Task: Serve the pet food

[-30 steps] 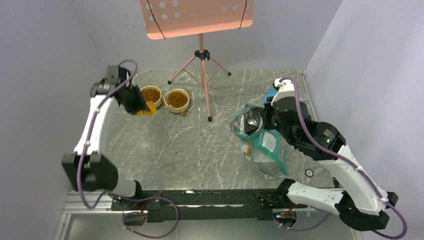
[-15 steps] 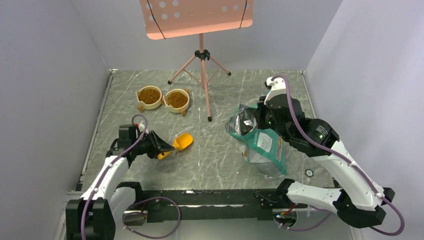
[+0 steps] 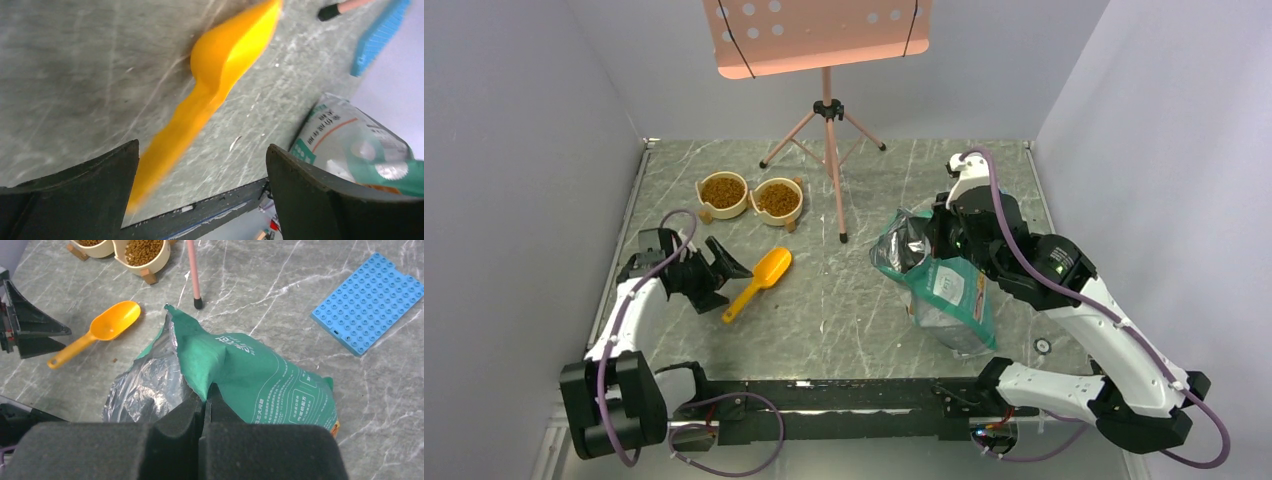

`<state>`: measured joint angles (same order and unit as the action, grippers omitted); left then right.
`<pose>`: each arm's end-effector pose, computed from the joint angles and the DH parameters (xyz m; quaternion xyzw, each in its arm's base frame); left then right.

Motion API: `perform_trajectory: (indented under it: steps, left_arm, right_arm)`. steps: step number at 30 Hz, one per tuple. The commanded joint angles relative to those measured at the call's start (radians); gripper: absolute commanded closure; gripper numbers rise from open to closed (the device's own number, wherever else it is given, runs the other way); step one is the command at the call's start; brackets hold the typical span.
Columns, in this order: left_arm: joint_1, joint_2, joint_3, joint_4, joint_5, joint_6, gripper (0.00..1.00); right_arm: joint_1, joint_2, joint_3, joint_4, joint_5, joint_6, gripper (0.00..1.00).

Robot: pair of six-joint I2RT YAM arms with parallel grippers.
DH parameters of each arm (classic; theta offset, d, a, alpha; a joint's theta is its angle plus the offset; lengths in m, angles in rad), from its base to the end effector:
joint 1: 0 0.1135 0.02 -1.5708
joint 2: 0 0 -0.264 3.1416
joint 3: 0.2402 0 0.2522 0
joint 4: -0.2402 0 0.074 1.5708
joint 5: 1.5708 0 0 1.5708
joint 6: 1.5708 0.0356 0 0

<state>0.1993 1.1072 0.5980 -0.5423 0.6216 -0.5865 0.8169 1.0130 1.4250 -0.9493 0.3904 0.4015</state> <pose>0.1964 0.0185 0.1932 -0.2798 0.8801 -0.3371 0.1830 0.1280 0.1165 0.4358 -0.0821 0.8543 0.1390 0.4940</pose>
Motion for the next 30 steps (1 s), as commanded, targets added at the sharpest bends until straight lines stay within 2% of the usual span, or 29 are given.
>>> perform_trajectory:
  steps: [1, 4, 7, 9, 10, 11, 13, 17, 21, 26, 30]
  left_arm:
    - [-0.019, -0.03, 0.159, -0.265, -0.214, 0.069, 0.01]
    - [-0.06, -0.077, 0.234, -0.358, -0.299, 0.051, 0.01]
    - [-0.179, -0.139, 0.291, -0.36, -0.335, 0.004, 0.03]
    - [-0.279, -0.187, 0.297, -0.225, -0.232, -0.028, 0.14]
    - [-0.354, -0.207, 0.295, -0.127, -0.168, -0.052, 0.16]
    - [-0.422, -0.221, 0.302, -0.042, -0.132, -0.078, 0.15]
    - [-0.558, -0.214, 0.357, 0.086, -0.13, -0.1, 0.03]
    - [-0.753, -0.06, 0.539, 0.12, -0.14, -0.071, 0.01]
    - [-0.873, 0.144, 0.699, 0.028, -0.209, -0.01, 0.01]
    - [-0.953, 0.319, 0.867, -0.14, -0.273, 0.047, 0.14]
    - [-1.0, 0.335, 0.883, -0.138, -0.321, 0.052, 0.23]
  right_arm:
    - [-0.002, 0.017, 0.027, 0.057, -0.041, 0.005, 1.0]
    - [-0.002, 0.037, 0.036, 0.062, -0.067, -0.001, 1.0]
    - [-0.001, 0.063, 0.035, 0.075, -0.129, -0.013, 1.0]
    - [0.002, 0.078, 0.03, 0.088, -0.18, -0.02, 1.0]
    - [0.004, 0.087, 0.028, 0.095, -0.202, -0.023, 1.0]
    - [0.009, 0.092, 0.028, 0.101, -0.223, -0.027, 1.0]
    - [0.015, 0.103, 0.031, 0.117, -0.267, -0.038, 1.0]
    - [0.025, 0.128, 0.057, 0.127, -0.353, -0.056, 1.0]
    - [0.054, 0.127, 0.059, 0.123, -0.337, -0.048, 1.0]
    - [0.11, 0.124, 0.07, 0.115, -0.304, -0.024, 1.0]
    - [0.169, 0.13, 0.079, 0.11, -0.247, -0.006, 1.0]
